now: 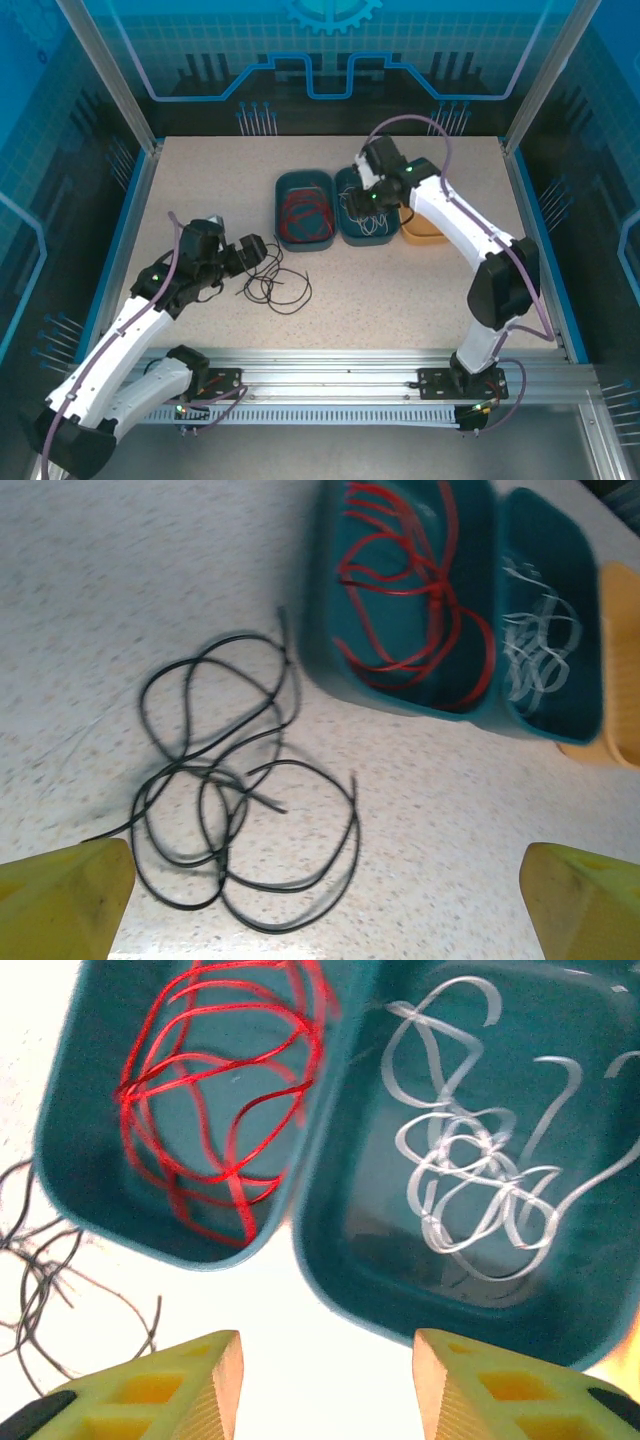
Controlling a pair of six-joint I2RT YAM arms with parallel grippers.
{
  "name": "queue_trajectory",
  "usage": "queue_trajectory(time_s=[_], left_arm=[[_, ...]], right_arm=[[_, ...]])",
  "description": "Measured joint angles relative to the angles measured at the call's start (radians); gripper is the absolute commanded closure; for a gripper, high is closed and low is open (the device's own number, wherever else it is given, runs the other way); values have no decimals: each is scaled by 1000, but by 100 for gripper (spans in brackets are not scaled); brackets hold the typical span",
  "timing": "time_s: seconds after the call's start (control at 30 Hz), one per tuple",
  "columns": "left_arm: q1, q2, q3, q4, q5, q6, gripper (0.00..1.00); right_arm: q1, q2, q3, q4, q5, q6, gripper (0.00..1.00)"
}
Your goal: Untangle the cables
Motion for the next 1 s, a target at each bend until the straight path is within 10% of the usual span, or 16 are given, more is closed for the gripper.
queue_trajectory(time_s=[0.4,1.0], left_arm=[[113,-33,-206,38,48,-172,1],[121,-43,-325,137,90,-302,1]], right_arm=[[293,-28,-237,211,-12,35,54],[394,254,-156,304,9,-84,55]])
